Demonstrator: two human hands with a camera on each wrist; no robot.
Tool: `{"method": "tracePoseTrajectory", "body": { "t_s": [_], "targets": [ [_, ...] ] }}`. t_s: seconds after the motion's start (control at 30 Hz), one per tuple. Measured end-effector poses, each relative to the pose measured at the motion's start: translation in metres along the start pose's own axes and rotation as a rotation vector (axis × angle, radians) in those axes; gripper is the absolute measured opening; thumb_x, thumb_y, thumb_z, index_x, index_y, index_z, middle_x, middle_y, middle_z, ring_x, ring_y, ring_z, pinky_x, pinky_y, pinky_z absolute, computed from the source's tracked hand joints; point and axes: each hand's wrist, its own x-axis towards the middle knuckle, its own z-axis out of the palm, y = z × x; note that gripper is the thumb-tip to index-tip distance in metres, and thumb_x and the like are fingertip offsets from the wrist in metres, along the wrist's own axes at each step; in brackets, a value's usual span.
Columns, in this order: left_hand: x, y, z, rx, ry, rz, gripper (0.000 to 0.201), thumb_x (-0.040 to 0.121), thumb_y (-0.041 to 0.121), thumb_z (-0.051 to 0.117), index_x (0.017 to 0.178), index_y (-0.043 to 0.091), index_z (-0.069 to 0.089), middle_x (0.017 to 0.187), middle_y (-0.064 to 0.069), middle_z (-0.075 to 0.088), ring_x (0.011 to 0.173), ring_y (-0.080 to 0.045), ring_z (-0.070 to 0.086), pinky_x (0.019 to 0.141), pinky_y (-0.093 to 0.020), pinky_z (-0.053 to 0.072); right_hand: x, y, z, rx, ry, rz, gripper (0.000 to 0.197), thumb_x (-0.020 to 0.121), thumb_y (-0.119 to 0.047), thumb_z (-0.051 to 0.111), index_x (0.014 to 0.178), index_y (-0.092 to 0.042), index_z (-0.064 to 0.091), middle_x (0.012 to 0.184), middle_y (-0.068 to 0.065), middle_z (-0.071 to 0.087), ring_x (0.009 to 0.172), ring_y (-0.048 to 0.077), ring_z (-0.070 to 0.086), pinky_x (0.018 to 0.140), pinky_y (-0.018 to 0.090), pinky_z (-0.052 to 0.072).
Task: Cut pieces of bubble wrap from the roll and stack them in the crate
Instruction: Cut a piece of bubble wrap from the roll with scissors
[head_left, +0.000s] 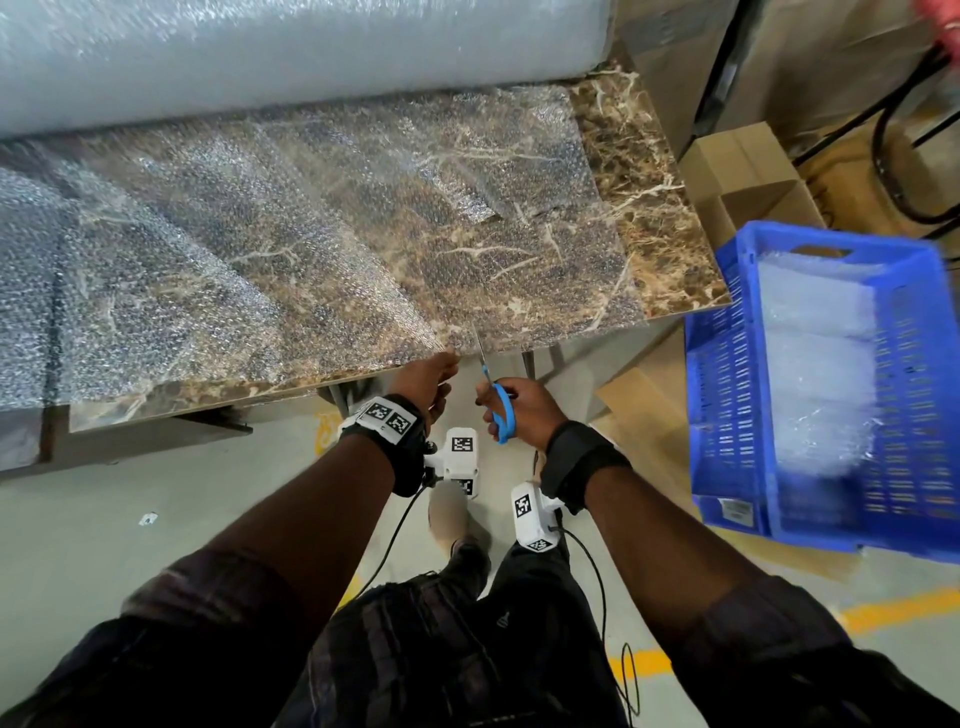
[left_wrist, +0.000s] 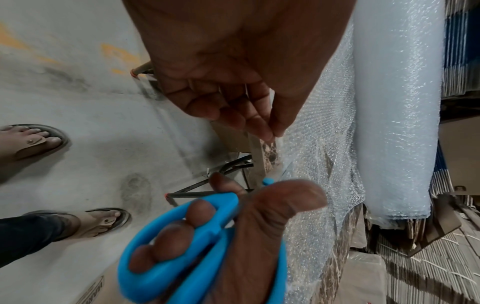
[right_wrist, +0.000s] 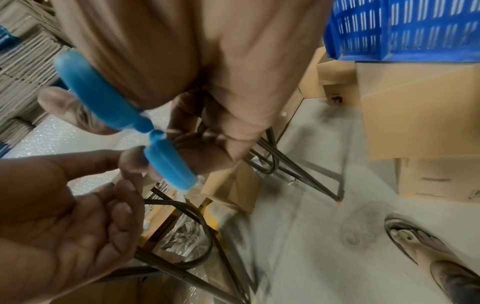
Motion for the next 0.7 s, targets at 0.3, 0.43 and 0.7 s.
{"method": "tracePoseTrajectory", "body": {
  "t_s": [0.3, 0.43, 0.7],
  "targets": [
    [0.001, -0.001, -0.004, 0.016, 0.013, 0.009, 0.013, 0.086, 0.032, 0.068, 0.09, 0.02, 0.07, 0.088, 0.01, 0.069, 0.063, -0.007, 0.048, 0.053, -0.019, 0.039, 0.0, -0.011, -0.001, -0.011, -0.026, 0.04, 0.05, 0.086, -0.056, 0.062, 0.087, -0.006, 0.062, 0.069, 0.011, 0.057, 0.058, 0.023, 0.055, 0.064, 0.033, 0.055],
    [0.003, -0.001, -0.005, 0.083, 0.032, 0.03, 0.021, 0.085, 0.035, 0.07, 0.082, 0.015, 0.065, 0.072, 0.002, 0.051, 0.053, -0.011, 0.037, 0.052, -0.025, 0.033, 0.008, -0.019, 0.0, -0.039, -0.026, 0.049, 0.066, 0.068, -0.07, 0.065, 0.085, -0.006, 0.064, 0.066, 0.01, 0.058, 0.061, 0.025, 0.057, 0.066, 0.036, 0.056],
    [0.003, -0.001, -0.007, 0.105, 0.02, 0.055, 0.025, 0.085, 0.035, 0.069, 0.086, 0.012, 0.06, 0.064, 0.001, 0.039, 0.049, -0.014, 0.031, 0.051, -0.027, 0.026, 0.02, -0.034, 0.006, -0.064, -0.016, 0.061, 0.076, 0.058, -0.075, 0.068, 0.086, -0.004, 0.065, 0.066, 0.012, 0.06, 0.059, 0.024, 0.057, 0.063, 0.034, 0.055]
  ]
}}
